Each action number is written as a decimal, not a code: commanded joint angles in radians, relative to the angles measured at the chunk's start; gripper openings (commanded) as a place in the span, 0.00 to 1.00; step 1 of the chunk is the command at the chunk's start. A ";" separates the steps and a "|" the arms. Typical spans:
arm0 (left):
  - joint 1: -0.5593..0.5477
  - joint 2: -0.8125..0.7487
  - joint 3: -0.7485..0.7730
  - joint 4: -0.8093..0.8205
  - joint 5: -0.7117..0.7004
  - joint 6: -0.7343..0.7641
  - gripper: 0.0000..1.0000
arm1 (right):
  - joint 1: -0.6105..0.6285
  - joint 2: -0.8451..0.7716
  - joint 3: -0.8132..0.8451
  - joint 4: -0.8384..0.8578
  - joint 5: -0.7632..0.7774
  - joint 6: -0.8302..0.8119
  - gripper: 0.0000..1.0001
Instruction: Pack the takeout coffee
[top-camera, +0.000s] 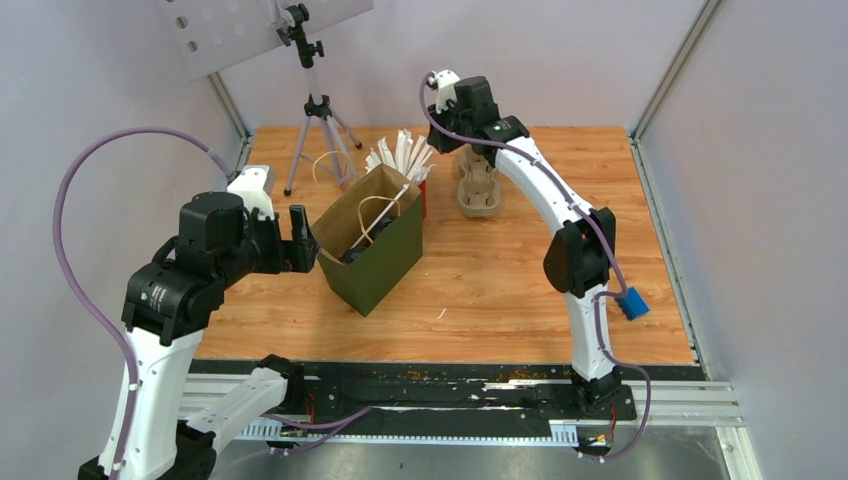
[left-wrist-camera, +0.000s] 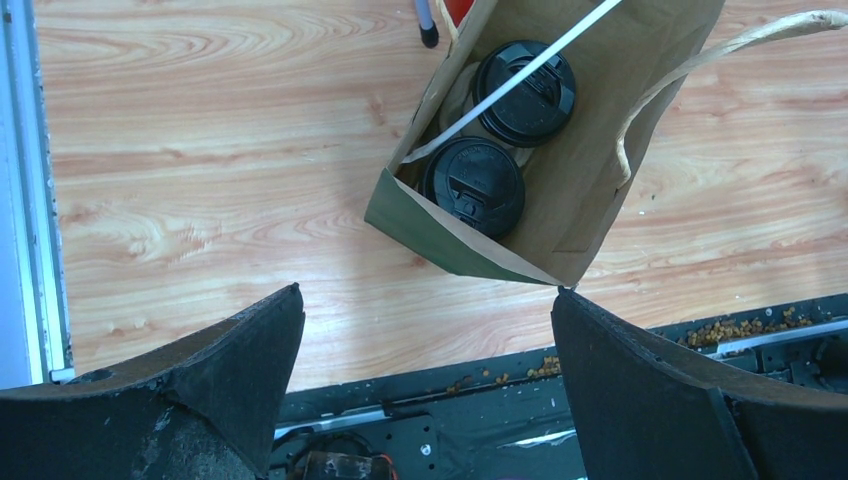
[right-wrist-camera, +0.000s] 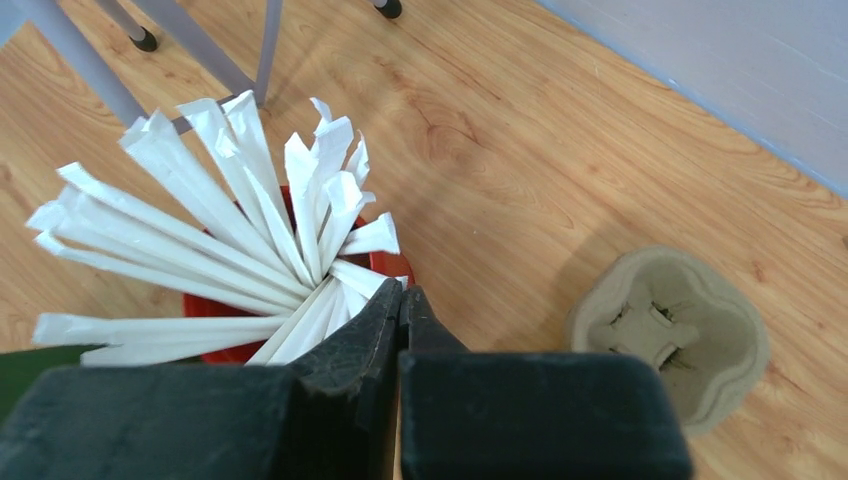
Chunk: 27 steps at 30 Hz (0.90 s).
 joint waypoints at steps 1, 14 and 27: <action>0.005 -0.008 -0.001 0.043 -0.009 -0.001 1.00 | 0.002 -0.152 0.016 -0.017 0.024 0.038 0.00; 0.005 -0.007 0.002 0.087 -0.025 -0.004 1.00 | 0.009 -0.448 -0.002 -0.109 0.063 0.139 0.00; 0.005 0.017 0.017 0.129 -0.027 -0.006 1.00 | 0.023 -0.687 -0.083 -0.125 -0.140 0.327 0.00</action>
